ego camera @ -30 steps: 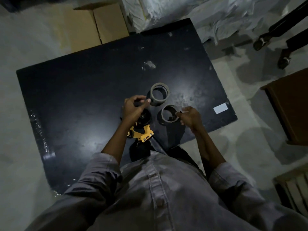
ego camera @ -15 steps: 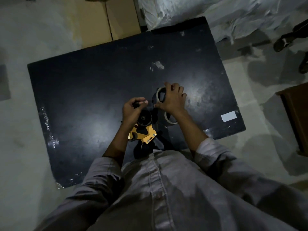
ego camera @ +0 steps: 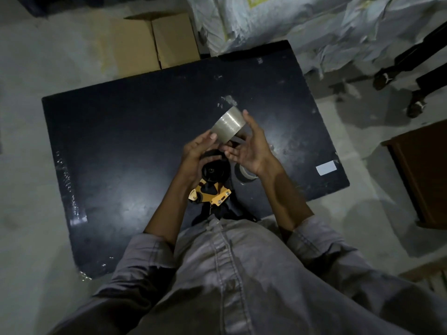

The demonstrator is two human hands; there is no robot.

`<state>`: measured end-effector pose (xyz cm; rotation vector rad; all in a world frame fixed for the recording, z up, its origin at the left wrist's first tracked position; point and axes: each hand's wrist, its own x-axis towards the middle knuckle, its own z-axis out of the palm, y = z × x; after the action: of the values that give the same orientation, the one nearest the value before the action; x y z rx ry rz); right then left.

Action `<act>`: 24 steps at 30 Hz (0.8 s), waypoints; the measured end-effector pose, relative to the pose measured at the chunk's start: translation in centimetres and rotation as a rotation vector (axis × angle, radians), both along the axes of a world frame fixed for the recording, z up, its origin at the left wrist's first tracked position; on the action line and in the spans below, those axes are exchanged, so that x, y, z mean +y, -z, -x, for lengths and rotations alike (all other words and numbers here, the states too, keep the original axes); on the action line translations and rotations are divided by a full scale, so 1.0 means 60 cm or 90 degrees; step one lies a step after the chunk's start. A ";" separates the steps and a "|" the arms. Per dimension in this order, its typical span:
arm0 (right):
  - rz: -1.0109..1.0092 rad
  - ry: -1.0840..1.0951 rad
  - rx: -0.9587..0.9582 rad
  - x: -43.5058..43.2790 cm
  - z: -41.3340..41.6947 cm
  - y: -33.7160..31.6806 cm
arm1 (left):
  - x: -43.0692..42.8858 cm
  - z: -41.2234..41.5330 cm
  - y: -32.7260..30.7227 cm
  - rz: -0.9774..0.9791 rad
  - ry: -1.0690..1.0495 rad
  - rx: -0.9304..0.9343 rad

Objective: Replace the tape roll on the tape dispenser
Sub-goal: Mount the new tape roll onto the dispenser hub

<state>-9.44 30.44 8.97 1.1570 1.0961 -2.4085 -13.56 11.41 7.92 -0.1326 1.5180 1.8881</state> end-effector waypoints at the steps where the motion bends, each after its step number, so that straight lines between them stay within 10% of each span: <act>1: -0.002 0.007 0.004 -0.007 -0.006 0.002 | -0.002 -0.003 -0.003 -0.010 -0.004 -0.001; 12: -0.061 0.086 0.050 -0.080 -0.051 0.012 | -0.044 -0.036 -0.011 -0.016 -0.058 -0.053; 24: -0.675 -0.317 0.240 -0.104 -0.077 0.018 | -0.097 -0.039 -0.030 -0.034 -0.061 -0.062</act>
<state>-4.84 24.20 7.86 0.4710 2.5677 -1.6297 -11.22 5.59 9.71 -0.2723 1.4168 1.9662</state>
